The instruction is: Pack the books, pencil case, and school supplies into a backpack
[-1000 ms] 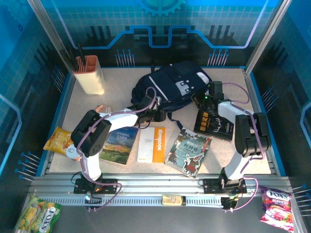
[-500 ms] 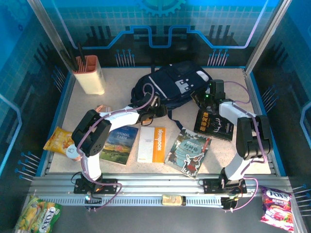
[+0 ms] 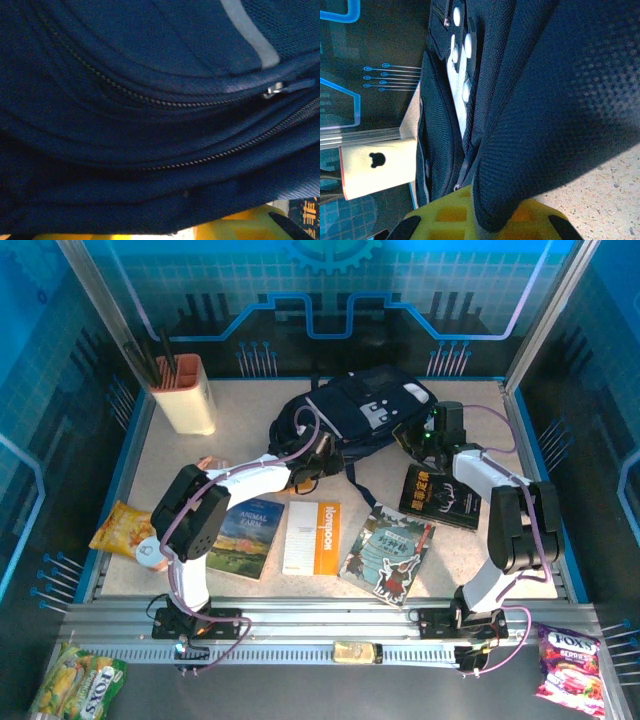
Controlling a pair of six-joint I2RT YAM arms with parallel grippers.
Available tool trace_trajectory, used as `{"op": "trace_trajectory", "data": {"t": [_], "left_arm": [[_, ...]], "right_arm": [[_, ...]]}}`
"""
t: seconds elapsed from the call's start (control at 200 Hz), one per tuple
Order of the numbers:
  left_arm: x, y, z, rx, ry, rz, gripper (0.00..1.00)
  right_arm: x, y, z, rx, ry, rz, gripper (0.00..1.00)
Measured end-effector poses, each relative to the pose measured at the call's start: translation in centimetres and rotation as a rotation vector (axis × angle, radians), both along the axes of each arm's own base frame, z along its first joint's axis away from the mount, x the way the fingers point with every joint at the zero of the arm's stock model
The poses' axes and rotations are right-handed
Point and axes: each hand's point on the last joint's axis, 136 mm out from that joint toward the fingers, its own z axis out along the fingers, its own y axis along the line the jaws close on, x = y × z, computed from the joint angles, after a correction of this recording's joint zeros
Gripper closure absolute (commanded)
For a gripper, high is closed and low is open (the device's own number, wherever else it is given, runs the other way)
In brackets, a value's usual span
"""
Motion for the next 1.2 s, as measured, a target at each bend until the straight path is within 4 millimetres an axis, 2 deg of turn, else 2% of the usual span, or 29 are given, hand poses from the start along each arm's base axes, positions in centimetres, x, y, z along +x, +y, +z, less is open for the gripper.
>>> {"op": "trace_trajectory", "data": {"t": [0.2,0.455,0.615,0.81,0.9,1.076,1.196], "left_arm": [[0.2,0.0,-0.4,-0.002,0.013,0.022,0.71],[0.2,0.1,-1.1,0.008,0.025,0.021,0.82],[0.2,0.2,-1.1,0.023,0.018,0.014,1.00],[0.2,0.6,-1.3,0.060,0.005,-0.003,1.00],[-0.2,1.7,-1.5,0.090,-0.002,-0.011,1.00],[-1.1,5.4,-1.2,0.135,-0.021,-0.015,1.00],[-1.2,5.6,-0.5,0.136,-0.041,-0.086,1.00]], "right_arm": [[0.0,0.0,0.0,0.002,0.000,0.001,0.94],[0.0,0.0,0.0,0.005,0.002,-0.001,0.93],[0.0,-0.1,0.0,0.007,0.004,-0.005,0.94],[0.0,-0.3,-0.1,0.007,0.008,-0.006,0.94],[0.0,-0.7,-0.2,0.000,0.011,-0.009,0.94],[0.1,-1.8,-0.4,-0.011,0.012,-0.025,0.94],[0.3,-1.9,-0.9,-0.015,0.020,-0.026,0.93]]}}
